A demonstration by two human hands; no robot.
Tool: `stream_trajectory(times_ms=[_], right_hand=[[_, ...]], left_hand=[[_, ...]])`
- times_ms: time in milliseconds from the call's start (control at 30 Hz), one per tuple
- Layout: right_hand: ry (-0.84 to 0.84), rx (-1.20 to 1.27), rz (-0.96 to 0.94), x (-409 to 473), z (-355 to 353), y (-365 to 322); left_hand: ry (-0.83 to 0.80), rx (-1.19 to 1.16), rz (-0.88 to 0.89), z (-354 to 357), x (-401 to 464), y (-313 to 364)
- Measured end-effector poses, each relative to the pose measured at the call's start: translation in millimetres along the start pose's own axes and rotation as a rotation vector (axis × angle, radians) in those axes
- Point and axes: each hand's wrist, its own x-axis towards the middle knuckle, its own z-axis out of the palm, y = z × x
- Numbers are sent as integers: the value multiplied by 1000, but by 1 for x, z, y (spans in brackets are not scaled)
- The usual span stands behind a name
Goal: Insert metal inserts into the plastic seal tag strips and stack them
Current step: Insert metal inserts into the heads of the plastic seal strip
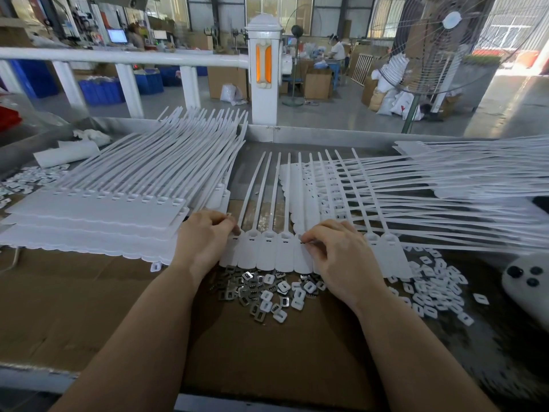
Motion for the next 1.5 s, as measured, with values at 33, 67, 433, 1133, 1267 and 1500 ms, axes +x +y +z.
stream_trajectory(times_ms=[33, 67, 433, 1133, 1267, 1500], right_hand=[[2, 1, 1, 0, 0, 0], [4, 3, 2, 0, 0, 0], [13, 10, 10, 0, 1, -1], [-2, 17, 18, 0, 0, -1], [3, 18, 17, 0, 0, -1], [1, 22, 18, 0, -1, -1]], left_hand=[[11, -95, -17, -1, -1, 1], [24, -198, -33, -3, -2, 1], [-269, -342, 160, -7, -20, 19], [-876, 239, 248, -31, -14, 30], [-885, 282, 269, -32, -15, 31], [-871, 336, 297, -33, -15, 30]])
